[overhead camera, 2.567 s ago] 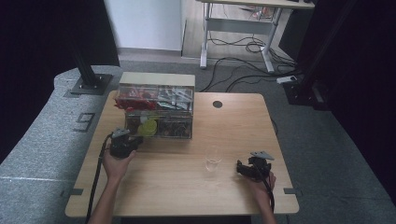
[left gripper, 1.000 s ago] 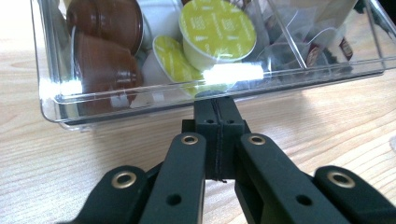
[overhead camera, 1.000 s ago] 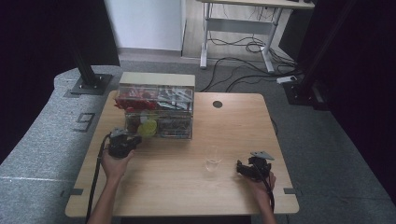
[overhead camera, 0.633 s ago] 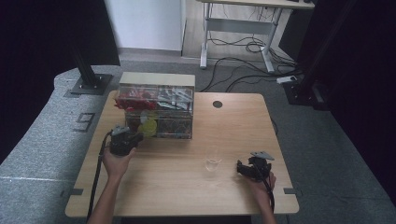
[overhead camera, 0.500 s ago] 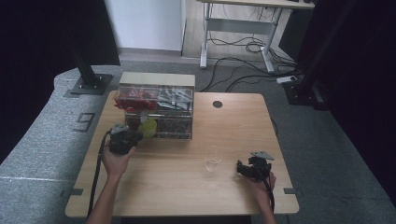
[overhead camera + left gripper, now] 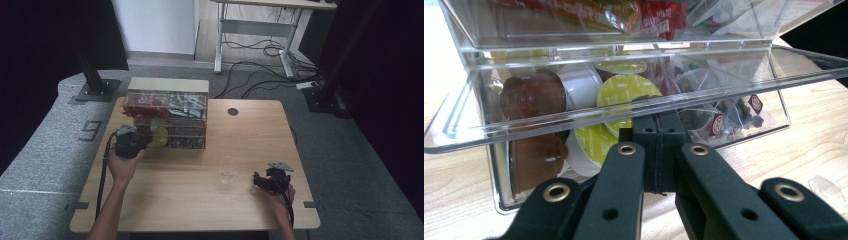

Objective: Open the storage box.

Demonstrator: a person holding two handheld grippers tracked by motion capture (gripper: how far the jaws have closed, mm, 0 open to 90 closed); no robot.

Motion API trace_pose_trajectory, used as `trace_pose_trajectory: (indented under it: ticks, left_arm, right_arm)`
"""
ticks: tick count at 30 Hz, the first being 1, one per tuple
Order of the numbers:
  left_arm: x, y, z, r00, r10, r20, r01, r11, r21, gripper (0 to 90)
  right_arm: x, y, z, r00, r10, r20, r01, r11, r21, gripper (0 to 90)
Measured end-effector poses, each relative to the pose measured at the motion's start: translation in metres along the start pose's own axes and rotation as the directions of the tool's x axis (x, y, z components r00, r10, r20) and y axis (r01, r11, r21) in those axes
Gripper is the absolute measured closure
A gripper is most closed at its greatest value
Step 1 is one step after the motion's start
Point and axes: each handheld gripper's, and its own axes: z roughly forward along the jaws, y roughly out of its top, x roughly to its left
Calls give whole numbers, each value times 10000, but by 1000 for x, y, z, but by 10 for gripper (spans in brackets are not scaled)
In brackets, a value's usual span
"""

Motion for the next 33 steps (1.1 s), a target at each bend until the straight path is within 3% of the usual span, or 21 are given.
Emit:
trace_pose_trajectory:
  ticks: [6,21,33]
  left_arm:
    - [3,8,-5,9999,-124,64,125,9997,-231,900]
    - [4,34,-11,10000,44,-84,-47,9992,-398,900]
    - [6,37,-11,10000,-37,-32,36,9993,-375,900]
  right_arm:
    - [0,0,0,10000,-1,-1,1,10000,3,154]
    - [0,0,0,10000,0,0,0,10000,1,154]
    - [0,0,0,10000,11,15,-11,10000,-13,164]
